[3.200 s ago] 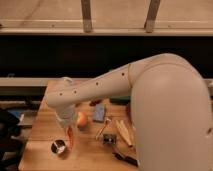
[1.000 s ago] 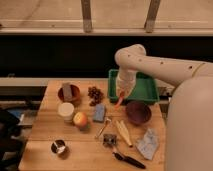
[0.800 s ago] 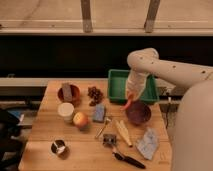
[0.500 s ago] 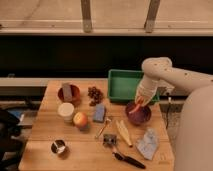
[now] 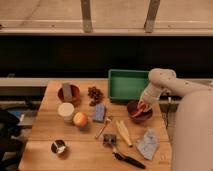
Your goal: Place pepper in purple bowl
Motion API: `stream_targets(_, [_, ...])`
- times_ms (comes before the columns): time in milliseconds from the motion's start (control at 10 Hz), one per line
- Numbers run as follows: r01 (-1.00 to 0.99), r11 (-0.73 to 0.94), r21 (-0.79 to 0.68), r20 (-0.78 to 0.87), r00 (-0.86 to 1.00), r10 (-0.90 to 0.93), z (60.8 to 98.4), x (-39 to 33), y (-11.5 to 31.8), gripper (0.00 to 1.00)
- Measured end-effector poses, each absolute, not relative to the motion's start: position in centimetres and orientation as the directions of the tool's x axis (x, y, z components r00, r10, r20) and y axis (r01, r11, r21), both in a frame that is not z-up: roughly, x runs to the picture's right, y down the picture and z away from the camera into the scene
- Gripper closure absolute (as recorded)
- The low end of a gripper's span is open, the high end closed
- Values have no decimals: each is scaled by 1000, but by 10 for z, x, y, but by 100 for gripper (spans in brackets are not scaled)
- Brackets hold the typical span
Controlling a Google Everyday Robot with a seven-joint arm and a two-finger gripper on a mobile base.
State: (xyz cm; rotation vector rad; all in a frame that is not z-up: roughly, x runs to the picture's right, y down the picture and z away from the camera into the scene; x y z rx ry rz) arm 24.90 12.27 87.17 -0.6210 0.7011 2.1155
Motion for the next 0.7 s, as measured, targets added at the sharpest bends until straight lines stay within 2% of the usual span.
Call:
stream_targets(300, [-820,-518,243,-603,-547,582,854,240,109,37])
stream_targets(700, [-840,-492,230,-564,-527,635,805,218,80,37])
